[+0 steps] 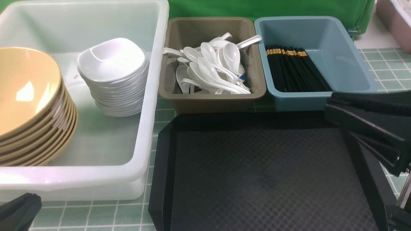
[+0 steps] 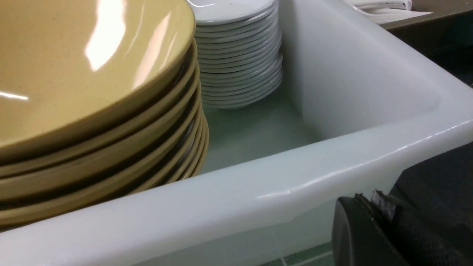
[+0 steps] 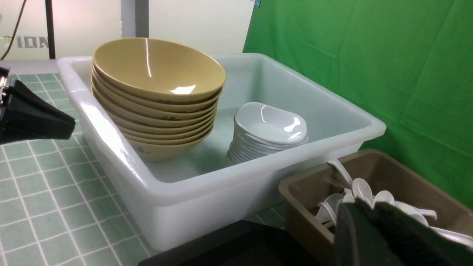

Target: On blue table put chopsticks spoon bowls plates into blue grey white boxes.

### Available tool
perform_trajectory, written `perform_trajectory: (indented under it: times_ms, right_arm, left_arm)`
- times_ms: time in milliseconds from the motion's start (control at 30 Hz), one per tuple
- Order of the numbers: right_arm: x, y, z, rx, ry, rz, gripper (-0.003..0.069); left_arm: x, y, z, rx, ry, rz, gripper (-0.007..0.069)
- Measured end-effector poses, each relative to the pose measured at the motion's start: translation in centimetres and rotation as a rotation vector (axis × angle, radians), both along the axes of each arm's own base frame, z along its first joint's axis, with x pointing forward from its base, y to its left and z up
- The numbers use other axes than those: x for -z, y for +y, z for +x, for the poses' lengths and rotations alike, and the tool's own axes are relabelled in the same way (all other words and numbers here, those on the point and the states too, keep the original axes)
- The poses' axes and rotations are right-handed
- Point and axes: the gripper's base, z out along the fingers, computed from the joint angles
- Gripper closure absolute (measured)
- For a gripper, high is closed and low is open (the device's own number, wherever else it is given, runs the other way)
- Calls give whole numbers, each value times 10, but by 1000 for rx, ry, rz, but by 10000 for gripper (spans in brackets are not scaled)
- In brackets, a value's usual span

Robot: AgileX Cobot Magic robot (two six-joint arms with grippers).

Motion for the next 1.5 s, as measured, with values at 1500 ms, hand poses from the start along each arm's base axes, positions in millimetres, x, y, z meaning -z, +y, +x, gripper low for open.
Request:
perform_trajectory:
  times_ms: [1500]
  right_arm:
    - [183,-116,-47,921,191,136,624]
  left_arm:
    - [-1,0,0,0,-6,-1,623]
